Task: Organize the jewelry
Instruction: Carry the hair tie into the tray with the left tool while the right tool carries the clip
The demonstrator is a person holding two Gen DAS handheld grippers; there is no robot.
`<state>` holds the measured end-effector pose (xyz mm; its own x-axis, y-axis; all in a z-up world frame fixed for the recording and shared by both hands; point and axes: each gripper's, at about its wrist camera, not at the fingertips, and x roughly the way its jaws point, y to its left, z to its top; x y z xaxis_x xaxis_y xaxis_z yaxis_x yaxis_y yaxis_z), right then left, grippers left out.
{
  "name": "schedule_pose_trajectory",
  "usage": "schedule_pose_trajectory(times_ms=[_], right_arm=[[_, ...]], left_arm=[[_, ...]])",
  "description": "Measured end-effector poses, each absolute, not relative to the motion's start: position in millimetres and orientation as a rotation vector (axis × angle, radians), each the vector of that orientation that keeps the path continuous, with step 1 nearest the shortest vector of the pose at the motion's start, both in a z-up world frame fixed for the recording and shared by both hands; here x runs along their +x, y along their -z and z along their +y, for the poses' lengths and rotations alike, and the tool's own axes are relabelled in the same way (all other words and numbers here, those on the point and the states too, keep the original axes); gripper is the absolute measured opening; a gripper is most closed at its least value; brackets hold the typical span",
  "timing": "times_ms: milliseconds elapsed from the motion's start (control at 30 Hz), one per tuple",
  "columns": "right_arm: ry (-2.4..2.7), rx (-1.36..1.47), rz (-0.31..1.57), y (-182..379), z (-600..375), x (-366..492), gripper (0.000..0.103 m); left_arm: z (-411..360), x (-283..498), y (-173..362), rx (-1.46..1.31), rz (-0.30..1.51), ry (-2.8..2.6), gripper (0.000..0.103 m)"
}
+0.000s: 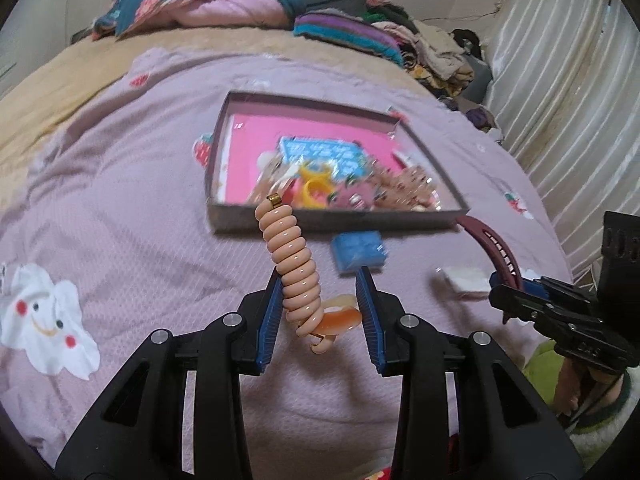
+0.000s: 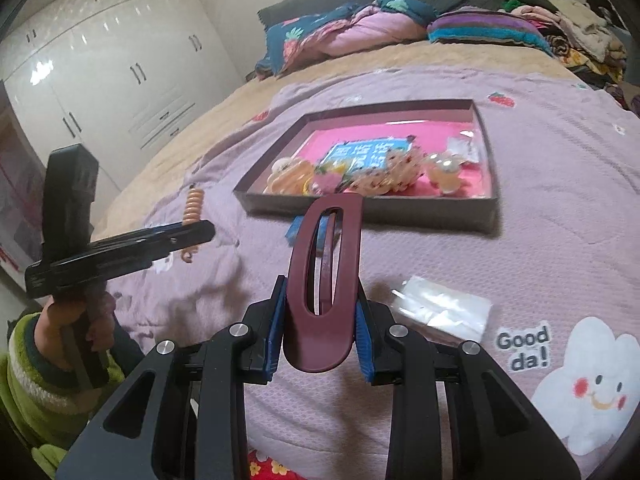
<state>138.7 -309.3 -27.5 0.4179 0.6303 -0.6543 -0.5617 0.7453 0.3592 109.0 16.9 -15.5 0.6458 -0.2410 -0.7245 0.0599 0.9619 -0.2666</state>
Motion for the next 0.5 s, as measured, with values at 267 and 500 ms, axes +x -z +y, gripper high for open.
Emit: schedule_pose_trajectory(times_ms=[267,500], right_arm=[[-0.689,0.147,0.824,14,-337,156,0.029],[-0.639,0.159,0.793,1,-351,176,0.029]], left_arm=[[0,132,1,-0.194,0.827,0.21,0.028],[-11,158,-8,-0.175,0.811,0.233,0.028]])
